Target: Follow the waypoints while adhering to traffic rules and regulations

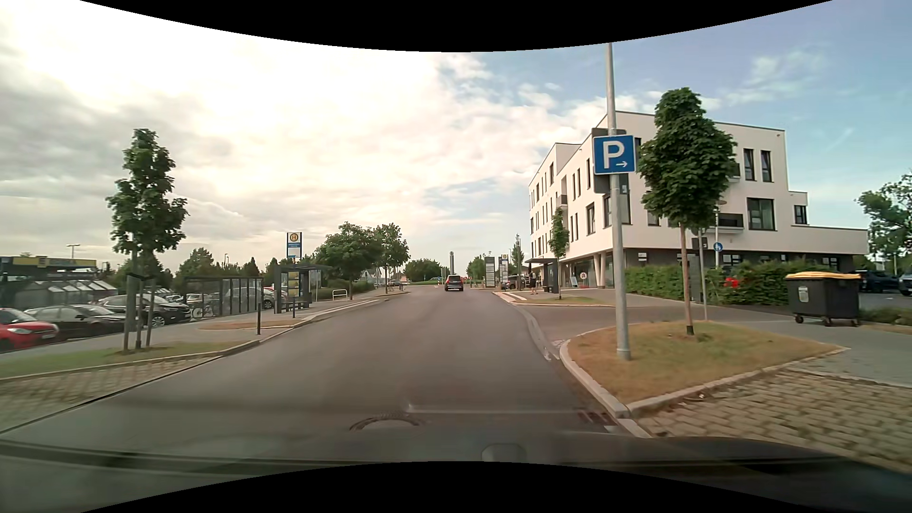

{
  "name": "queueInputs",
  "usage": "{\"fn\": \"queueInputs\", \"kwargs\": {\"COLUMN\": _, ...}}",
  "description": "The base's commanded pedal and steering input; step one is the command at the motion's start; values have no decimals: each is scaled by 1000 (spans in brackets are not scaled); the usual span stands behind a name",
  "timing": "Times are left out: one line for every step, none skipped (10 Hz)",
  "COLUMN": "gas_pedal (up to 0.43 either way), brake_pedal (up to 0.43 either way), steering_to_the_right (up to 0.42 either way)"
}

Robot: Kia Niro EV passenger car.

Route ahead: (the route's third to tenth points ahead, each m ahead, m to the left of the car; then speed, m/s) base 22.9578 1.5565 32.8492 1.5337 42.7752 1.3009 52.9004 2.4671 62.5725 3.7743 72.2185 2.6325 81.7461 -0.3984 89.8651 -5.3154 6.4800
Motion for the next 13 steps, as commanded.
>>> {"fn": "queueInputs", "kwargs": {"gas_pedal": 157, "brake_pedal": 0, "steering_to_the_right": -21}}
{"fn": "queueInputs", "kwargs": {"gas_pedal": 157, "brake_pedal": 0, "steering_to_the_right": -15}}
{"fn": "queueInputs", "kwargs": {"gas_pedal": 157, "brake_pedal": 0, "steering_to_the_right": -10}}
{"fn": "queueInputs", "kwargs": {"gas_pedal": 157, "brake_pedal": 0, "steering_to_the_right": -8}}
{"fn": "queueInputs", "kwargs": {"gas_pedal": 157, "brake_pedal": 0, "steering_to_the_right": -6}}
{"fn": "queueInputs", "kwargs": {"gas_pedal": 157, "brake_pedal": 0, "steering_to_the_right": -5}}
{"fn": "queueInputs", "kwargs": {"gas_pedal": 157, "brake_pedal": 0, "steering_to_the_right": -5}}
{"fn": "queueInputs", "kwargs": {"gas_pedal": 157, "brake_pedal": 0, "steering_to_the_right": -4}}
{"fn": "queueInputs", "kwargs": {"gas_pedal": 157, "brake_pedal": 0, "steering_to_the_right": -4}}
{"fn": "queueInputs", "kwargs": {"gas_pedal": 157, "brake_pedal": 0, "steering_to_the_right": -4}}
{"fn": "queueInputs", "kwargs": {"gas_pedal": 157, "brake_pedal": 0, "steering_to_the_right": -3}}
{"fn": "queueInputs", "kwargs": {"gas_pedal": 157, "brake_pedal": 0, "steering_to_the_right": -3}}
{"fn": "queueInputs", "kwargs": {"gas_pedal": 157, "brake_pedal": 0, "steering_to_the_right": -2}}
